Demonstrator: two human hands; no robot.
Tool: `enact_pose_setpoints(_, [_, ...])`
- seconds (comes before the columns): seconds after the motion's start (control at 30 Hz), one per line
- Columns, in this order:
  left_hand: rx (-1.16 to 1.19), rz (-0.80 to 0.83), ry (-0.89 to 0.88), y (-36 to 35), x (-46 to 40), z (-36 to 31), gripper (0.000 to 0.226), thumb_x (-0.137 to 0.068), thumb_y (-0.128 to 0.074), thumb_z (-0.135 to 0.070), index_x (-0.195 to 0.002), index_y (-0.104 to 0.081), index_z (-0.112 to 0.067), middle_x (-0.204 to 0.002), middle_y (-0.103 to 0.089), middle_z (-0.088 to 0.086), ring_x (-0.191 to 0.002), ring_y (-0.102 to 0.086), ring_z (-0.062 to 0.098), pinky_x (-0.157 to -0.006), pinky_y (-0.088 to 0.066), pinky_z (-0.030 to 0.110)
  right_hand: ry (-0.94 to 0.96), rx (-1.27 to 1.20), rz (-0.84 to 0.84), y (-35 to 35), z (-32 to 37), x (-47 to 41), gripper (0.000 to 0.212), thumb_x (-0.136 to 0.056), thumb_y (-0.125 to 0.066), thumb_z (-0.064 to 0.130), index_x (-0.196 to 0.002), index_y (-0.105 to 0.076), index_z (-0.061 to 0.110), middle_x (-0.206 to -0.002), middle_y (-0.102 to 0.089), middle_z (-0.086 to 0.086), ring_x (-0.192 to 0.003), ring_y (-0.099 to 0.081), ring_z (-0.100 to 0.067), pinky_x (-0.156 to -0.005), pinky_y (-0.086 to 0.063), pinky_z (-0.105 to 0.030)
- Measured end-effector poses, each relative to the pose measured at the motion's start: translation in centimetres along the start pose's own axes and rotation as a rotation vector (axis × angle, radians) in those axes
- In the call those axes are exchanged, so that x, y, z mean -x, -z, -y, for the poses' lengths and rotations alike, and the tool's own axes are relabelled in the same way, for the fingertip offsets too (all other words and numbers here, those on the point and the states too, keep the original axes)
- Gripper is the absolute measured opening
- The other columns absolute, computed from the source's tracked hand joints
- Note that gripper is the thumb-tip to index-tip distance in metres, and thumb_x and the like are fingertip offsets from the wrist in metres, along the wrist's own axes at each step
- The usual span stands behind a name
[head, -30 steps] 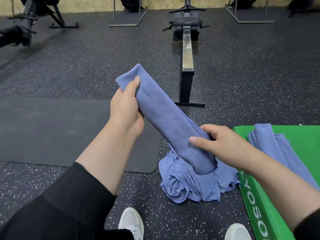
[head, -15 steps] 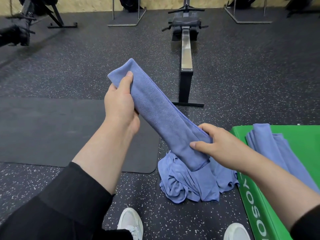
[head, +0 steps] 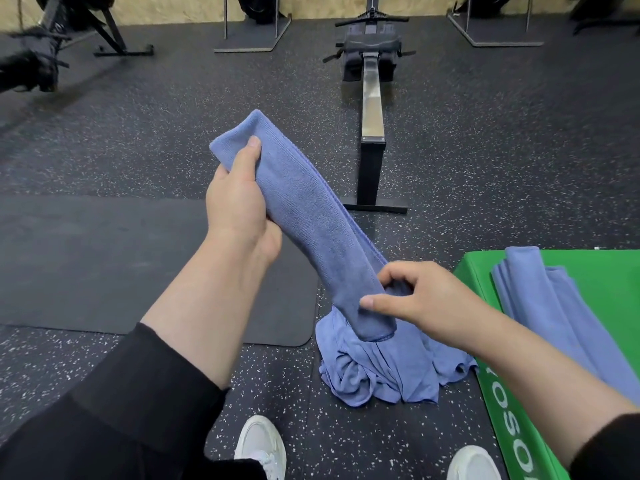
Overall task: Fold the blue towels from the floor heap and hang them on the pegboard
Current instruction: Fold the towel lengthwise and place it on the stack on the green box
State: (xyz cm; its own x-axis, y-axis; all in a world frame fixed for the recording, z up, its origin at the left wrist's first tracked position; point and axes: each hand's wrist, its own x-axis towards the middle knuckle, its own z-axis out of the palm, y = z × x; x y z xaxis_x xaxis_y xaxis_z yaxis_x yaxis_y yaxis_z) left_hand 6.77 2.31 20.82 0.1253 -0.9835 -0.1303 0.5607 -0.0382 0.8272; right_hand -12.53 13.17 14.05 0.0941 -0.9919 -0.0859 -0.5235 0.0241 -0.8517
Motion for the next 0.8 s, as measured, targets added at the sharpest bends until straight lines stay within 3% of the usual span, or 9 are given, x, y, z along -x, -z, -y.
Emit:
enact_pose_setpoints(0.1, [-0.037, -0.034, -0.016, 0.4, -0.4, -0.3, 0.009, -0.098, -0.064, -0.023, -0.105, -0.066, -0.017, -0.093, -0.078, 0.000, -0.089, -0.076, 0.016, -0.083, -0.062, 0.040, 0.010, -0.017, -0.079, 0.1, -0.1, -0.2, 0.028, -0.092, -0.071, 0.023, -0.074, -0.058, 0.006, -0.059, -0.040, 0.012, -0.055, -0.032, -0.003, -0.053, -0.028, -0.020])
enact_pose_setpoints(0.3, [-0.072, -0.074, -0.016, 1.3, -1.2, -0.2, 0.020, -0.098, -0.064, -0.025, -0.117, -0.065, -0.017, -0.107, -0.078, 0.002, -0.094, -0.076, 0.015, -0.086, -0.061, 0.040, 0.001, -0.158, -0.236, 0.5, -0.7, -0.4, 0.028, -0.095, -0.066, 0.022, -0.072, -0.054, 0.014, -0.061, -0.043, 0.009, -0.057, -0.036, -0.006, -0.054, -0.029, -0.020])
enact_pose_setpoints(0.43, [-0.054, -0.092, 0.001, 1.4, -1.4, -0.2, 0.018, -0.099, -0.063, -0.023, -0.115, -0.065, -0.014, -0.104, -0.078, 0.003, -0.090, -0.076, 0.014, -0.079, -0.063, 0.035, -0.058, -0.322, -0.231, 0.8, -1.0, -0.3, 0.014, -0.085, -0.071, 0.035, -0.093, -0.061, 0.028, -0.076, -0.062, -0.009, -0.071, -0.052, -0.017, -0.071, -0.042, -0.040])
enact_pose_setpoints(0.5, [-0.044, -0.099, 0.019, 1.4, -1.5, 0.0, 0.015, -0.100, -0.063, -0.023, -0.113, -0.065, -0.015, -0.102, -0.078, 0.002, -0.089, -0.076, 0.015, -0.079, -0.062, 0.035, -0.096, -0.454, -0.184, 1.1, -1.0, -0.1, 0.025, -0.092, -0.070, 0.024, -0.114, -0.062, 0.034, -0.096, -0.074, -0.014, -0.085, -0.066, -0.022, -0.087, -0.051, -0.051])
enact_pose_setpoints(0.6, [-0.025, -0.077, 0.107, 0.9, -1.7, 0.4, 0.022, -0.098, -0.066, -0.024, -0.117, -0.064, -0.013, -0.104, -0.078, 0.004, -0.090, -0.076, 0.015, -0.082, -0.062, 0.037, -0.100, -0.442, -0.182, 2.1, -1.0, 0.5, 0.028, -0.096, -0.067, 0.017, -0.122, -0.065, 0.028, -0.110, -0.077, -0.004, -0.105, -0.072, -0.025, -0.101, -0.052, -0.051])
enact_pose_setpoints(0.67, [-0.030, -0.052, 0.168, 0.2, -1.6, 0.9, 0.031, -0.096, -0.068, -0.019, -0.124, -0.062, -0.005, -0.104, -0.077, 0.008, -0.088, -0.077, 0.015, -0.080, -0.063, 0.034, -0.112, -0.390, -0.202, 3.1, -1.0, 1.2, 0.030, -0.093, -0.071, 0.022, -0.122, -0.066, 0.029, -0.112, -0.076, 0.001, -0.106, -0.071, -0.022, -0.102, -0.052, -0.051])
enact_pose_setpoints(0.8, [-0.060, -0.066, 0.235, -1.0, -1.6, 2.6, 0.030, -0.095, -0.069, -0.014, -0.122, -0.061, -0.001, -0.099, -0.075, 0.010, -0.073, -0.076, 0.012, -0.061, -0.061, 0.028, -0.142, -0.371, -0.149, 6.1, -0.4, 3.6, 0.038, -0.088, -0.074, 0.011, -0.123, -0.064, 0.024, -0.105, -0.078, 0.000, -0.100, -0.073, -0.022, -0.095, -0.056, -0.042])
